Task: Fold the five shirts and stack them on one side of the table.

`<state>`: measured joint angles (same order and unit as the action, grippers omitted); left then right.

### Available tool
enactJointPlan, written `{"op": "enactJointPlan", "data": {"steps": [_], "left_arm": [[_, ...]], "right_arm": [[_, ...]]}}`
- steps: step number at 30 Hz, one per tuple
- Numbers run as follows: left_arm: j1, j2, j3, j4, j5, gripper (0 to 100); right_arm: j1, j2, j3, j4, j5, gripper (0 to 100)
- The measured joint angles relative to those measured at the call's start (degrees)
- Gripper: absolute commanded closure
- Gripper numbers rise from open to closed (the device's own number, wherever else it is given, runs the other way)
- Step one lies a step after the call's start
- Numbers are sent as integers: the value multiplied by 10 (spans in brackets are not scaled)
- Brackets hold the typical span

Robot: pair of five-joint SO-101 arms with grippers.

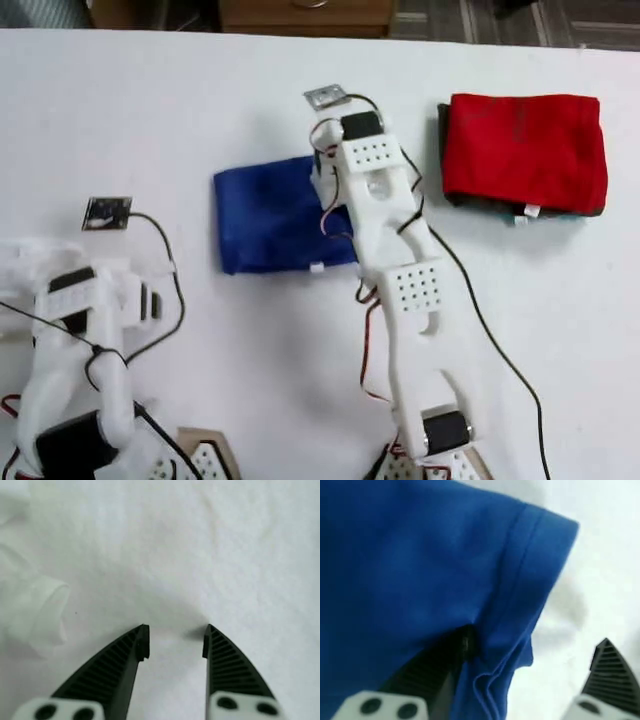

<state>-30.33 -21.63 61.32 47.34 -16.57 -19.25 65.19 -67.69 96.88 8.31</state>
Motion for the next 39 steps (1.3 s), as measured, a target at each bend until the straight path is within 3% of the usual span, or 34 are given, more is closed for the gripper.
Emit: {"op": "enactJointPlan", "data": {"steps": [3, 5, 9, 11, 13, 25, 32, 39], "left_arm": [[-1, -7, 11, -11, -1, 809], [0, -8, 11, -11, -1, 809], [0, -8, 11, -11, -1, 809], [-1, -8, 11, -11, -1, 809], [0, -8, 11, -11, -1, 809], [-1, -8, 11, -12, -1, 809], [2, -8, 15, -20, -1, 809], [7, -9, 15, -22, -1, 809]], "right_arm": [[-4, 20, -14, 0, 0, 637], [-5, 26, -15, 4, 0, 697], [-15, 30, -15, 24, -1, 998], [-15, 30, -16, 26, -1, 945], [-15, 30, -16, 26, -1, 986], [43, -40, -12, 31, 0, 959], [77, -102, 33, 31, 0, 599], [58, -119, 62, 31, 0, 585]]}}
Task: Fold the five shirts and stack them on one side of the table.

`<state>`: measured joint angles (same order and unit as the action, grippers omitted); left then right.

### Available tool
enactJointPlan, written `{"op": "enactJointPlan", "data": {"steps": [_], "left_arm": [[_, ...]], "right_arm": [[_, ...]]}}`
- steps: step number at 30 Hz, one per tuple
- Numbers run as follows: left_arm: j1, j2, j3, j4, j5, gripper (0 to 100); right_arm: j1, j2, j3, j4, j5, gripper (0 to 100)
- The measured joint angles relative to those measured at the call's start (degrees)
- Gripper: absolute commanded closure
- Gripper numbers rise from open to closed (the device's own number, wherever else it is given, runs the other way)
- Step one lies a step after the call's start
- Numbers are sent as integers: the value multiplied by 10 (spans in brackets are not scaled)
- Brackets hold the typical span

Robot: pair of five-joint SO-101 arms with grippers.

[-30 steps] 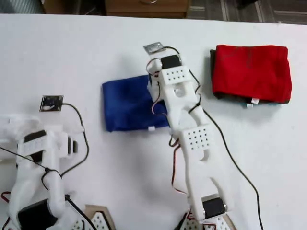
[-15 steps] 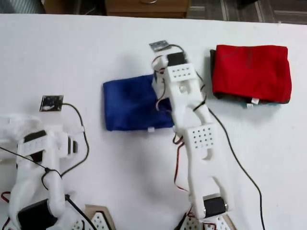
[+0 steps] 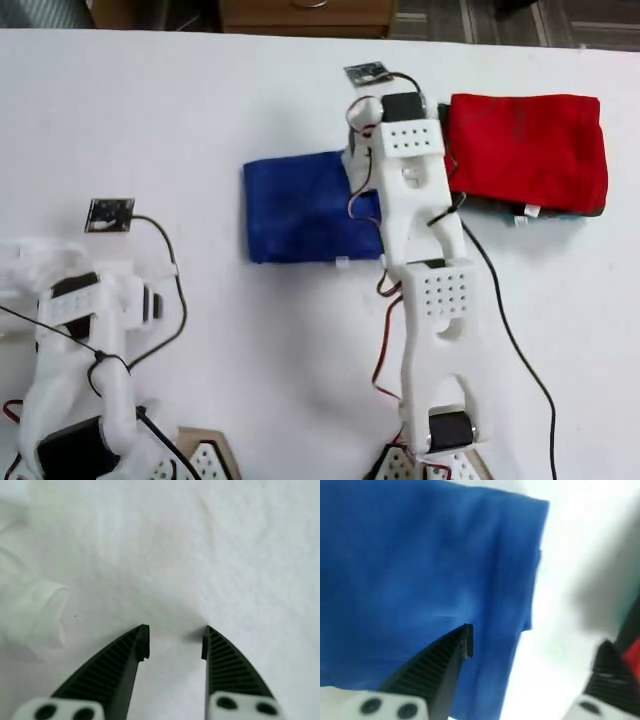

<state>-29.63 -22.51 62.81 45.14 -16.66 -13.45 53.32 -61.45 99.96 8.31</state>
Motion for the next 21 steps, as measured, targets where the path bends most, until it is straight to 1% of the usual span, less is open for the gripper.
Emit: {"op": "enactJointPlan", "data": {"steps": [5, 9, 14, 17, 19, 21], "left_arm": [[2, 0, 0, 0, 0, 809], [2, 0, 0, 0, 0, 809], [2, 0, 0, 0, 0, 809], [2, 0, 0, 0, 0, 809], [2, 0, 0, 0, 0, 809], [2, 0, 0, 0, 0, 809]], "right_arm": [[-26, 0, 7, 0, 0, 584], [-34, 46, -11, 0, -1, 584], [-23, 113, -44, 0, -46, 587], [-23, 131, -57, 1, -57, 594], [-23, 140, -60, 1, -58, 652], [-23, 142, -60, 1, -48, 789]]}}
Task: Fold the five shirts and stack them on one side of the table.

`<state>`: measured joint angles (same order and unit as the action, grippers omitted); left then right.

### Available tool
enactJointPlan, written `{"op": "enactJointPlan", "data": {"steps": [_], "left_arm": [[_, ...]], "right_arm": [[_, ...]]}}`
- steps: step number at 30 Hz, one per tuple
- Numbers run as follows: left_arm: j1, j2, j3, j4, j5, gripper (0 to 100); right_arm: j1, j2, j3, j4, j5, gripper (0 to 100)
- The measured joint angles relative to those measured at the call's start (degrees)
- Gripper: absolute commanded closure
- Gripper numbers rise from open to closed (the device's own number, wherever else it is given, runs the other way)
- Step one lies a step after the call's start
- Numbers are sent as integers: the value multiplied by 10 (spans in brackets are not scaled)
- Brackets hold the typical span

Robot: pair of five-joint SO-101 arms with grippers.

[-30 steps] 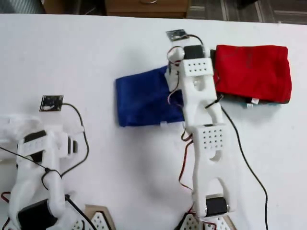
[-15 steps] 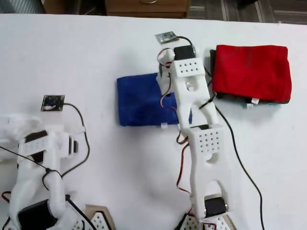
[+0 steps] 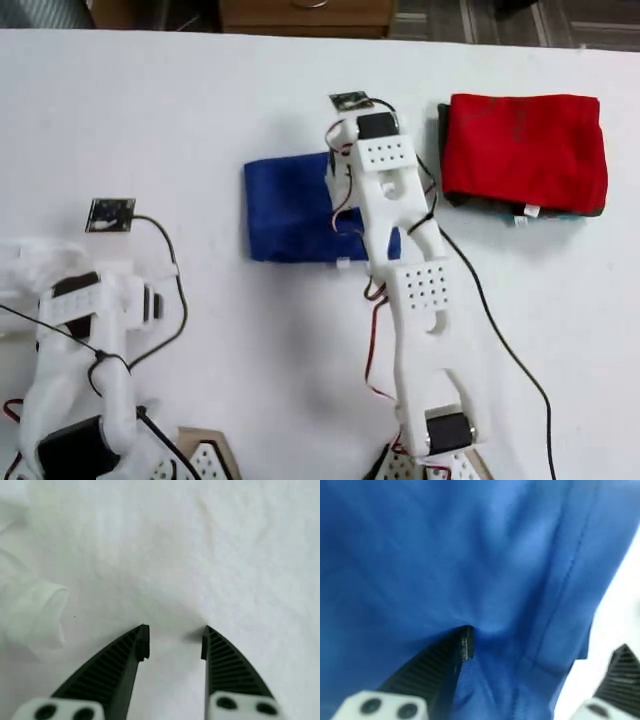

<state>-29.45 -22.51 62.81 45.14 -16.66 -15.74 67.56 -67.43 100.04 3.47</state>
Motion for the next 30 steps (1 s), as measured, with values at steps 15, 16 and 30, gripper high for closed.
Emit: {"op": "enactJointPlan", "data": {"steps": [15, 16, 30], "left_arm": [[0, 0, 1, -1, 0, 809], [0, 0, 1, -1, 0, 809], [0, 0, 1, -1, 0, 809]], "right_arm": [[16, -14, 4, 0, 78, 980], [20, -23, 5, 0, 84, 980], [92, -359, 9, 0, 240, 980]]}}
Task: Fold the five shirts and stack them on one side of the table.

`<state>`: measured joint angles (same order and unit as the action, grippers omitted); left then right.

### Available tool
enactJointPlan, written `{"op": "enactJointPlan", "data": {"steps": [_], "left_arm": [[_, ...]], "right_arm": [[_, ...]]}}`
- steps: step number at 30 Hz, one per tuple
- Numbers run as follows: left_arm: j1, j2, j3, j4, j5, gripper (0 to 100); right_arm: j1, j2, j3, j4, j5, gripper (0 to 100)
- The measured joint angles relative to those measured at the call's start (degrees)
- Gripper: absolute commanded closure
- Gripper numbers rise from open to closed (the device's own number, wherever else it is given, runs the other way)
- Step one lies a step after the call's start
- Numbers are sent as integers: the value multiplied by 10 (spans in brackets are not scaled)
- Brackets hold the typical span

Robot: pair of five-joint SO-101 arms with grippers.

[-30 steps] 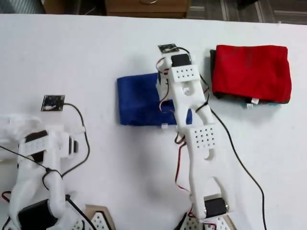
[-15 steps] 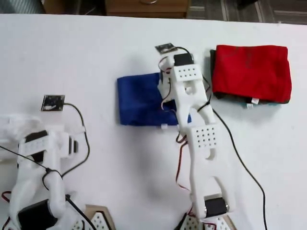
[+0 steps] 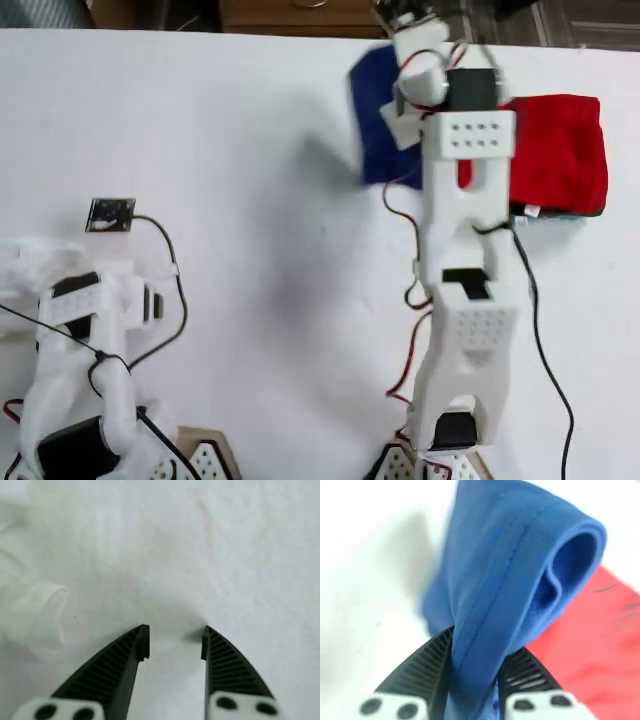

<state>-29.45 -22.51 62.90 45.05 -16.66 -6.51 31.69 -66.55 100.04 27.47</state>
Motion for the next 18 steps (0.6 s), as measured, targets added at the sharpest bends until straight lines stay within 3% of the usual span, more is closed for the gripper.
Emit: {"op": "enactJointPlan", "data": {"steps": [5, 18], "left_arm": [[0, 0, 0, 0, 0, 809], [0, 0, 0, 0, 0, 809]], "right_arm": [[66, -57, 0, 0, 59, 980], [238, -42, 0, 0, 205, 980]]}}
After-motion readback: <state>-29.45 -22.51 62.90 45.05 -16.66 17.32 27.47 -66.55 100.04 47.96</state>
